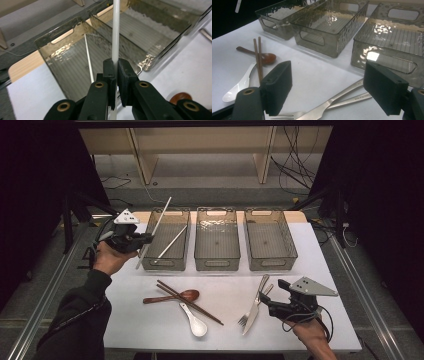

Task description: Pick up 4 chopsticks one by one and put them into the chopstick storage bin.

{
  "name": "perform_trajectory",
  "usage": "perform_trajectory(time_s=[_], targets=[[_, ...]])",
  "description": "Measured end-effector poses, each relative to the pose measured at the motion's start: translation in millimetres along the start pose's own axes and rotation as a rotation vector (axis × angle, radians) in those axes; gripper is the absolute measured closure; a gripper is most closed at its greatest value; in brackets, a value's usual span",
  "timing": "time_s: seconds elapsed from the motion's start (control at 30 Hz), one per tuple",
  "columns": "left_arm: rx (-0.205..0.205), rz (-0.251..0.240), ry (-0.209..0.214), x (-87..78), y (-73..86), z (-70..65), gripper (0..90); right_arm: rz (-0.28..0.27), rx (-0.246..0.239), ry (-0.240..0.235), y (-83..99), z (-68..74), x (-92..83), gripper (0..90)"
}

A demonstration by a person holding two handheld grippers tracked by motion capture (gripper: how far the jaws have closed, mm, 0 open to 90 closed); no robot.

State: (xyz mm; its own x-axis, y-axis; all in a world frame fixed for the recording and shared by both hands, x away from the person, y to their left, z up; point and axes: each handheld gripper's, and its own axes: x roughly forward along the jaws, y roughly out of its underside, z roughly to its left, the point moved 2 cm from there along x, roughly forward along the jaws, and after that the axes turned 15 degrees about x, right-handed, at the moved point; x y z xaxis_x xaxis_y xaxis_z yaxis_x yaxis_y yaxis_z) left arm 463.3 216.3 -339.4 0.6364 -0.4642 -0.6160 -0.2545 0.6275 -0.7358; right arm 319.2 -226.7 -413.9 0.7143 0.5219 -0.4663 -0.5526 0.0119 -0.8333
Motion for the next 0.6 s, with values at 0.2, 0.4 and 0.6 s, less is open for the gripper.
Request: perform_trajectory(time_s=[0.2, 0.4, 0.6], targets=[[0.013, 0.015, -0.029, 8.5, -9.1, 9.7, 84.5, 0.0, 0.005, 0.0, -0.1, -0.2, -0.3, 24.2], [0.009, 0.026, -0.039, 24.3, -12.0, 20.6, 84.5, 0.0, 0.003, -0.001, -0.1, -0.2, -0.4, 24.2], [-0.011, 0.037, -0.058, 36.7, -11.2, 29.8, 84.5, 0.0, 0.003, -0.003, -0.3, -0.5, -0.3, 24.2]])
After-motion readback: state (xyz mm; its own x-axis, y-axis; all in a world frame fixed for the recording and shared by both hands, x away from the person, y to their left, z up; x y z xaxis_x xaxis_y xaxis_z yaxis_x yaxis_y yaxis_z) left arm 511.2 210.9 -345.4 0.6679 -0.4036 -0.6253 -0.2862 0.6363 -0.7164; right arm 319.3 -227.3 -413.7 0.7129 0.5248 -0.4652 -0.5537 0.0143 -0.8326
